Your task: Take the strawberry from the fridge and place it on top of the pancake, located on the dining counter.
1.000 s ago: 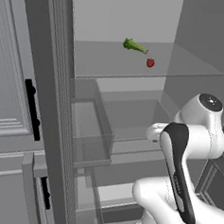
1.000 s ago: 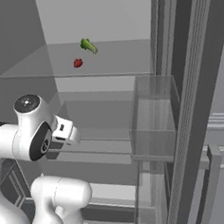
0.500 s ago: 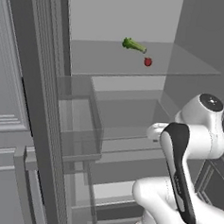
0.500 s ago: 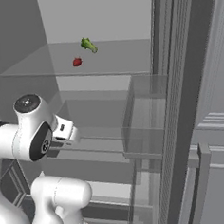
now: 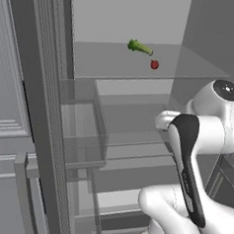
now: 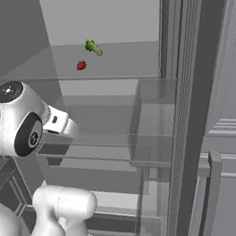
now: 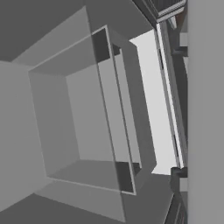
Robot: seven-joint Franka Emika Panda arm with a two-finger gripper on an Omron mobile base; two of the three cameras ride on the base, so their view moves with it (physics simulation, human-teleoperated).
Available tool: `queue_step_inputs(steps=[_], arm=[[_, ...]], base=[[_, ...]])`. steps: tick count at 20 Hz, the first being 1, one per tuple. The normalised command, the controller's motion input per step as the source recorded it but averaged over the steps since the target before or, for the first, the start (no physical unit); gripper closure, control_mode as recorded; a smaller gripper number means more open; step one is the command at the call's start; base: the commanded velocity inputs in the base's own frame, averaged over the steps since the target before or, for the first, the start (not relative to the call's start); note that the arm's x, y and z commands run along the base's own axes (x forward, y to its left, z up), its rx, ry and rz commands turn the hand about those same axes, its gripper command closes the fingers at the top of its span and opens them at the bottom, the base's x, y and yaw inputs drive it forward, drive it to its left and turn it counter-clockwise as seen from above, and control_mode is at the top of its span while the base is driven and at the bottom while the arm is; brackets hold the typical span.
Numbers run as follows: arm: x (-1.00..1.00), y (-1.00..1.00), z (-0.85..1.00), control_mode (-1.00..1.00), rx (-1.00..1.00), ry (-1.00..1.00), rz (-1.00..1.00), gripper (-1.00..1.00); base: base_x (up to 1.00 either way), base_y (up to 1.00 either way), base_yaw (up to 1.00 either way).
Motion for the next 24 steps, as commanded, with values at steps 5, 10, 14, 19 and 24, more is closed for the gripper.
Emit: queue_step_inputs(steps=[5, 10, 14, 19, 24], arm=[[0.00, 0.04, 0.80, -1.00, -0.03, -0.20, -0.18, -1.00], [0.46, 0.02, 0.62, -1.00, -0.09, -0.22, -0.05, -1.00], [0.77, 0.00, 0.45, -1.00, -0.08, -0.27, -0.07, -1.00], [0.82, 0.00, 0.43, -1.00, -0.06, 0.01, -0.01, -1.00], [1.00, -0.12, 0.01, -1.00, 0.00, 0.13, -0.13, -1.00]], base=[[0.00, 0.00, 0.00], [0.00, 0.00, 0.00], [0.00, 0.00, 0.00], [0.00, 0.00, 0.00], [0.00, 0.00, 0.00]])
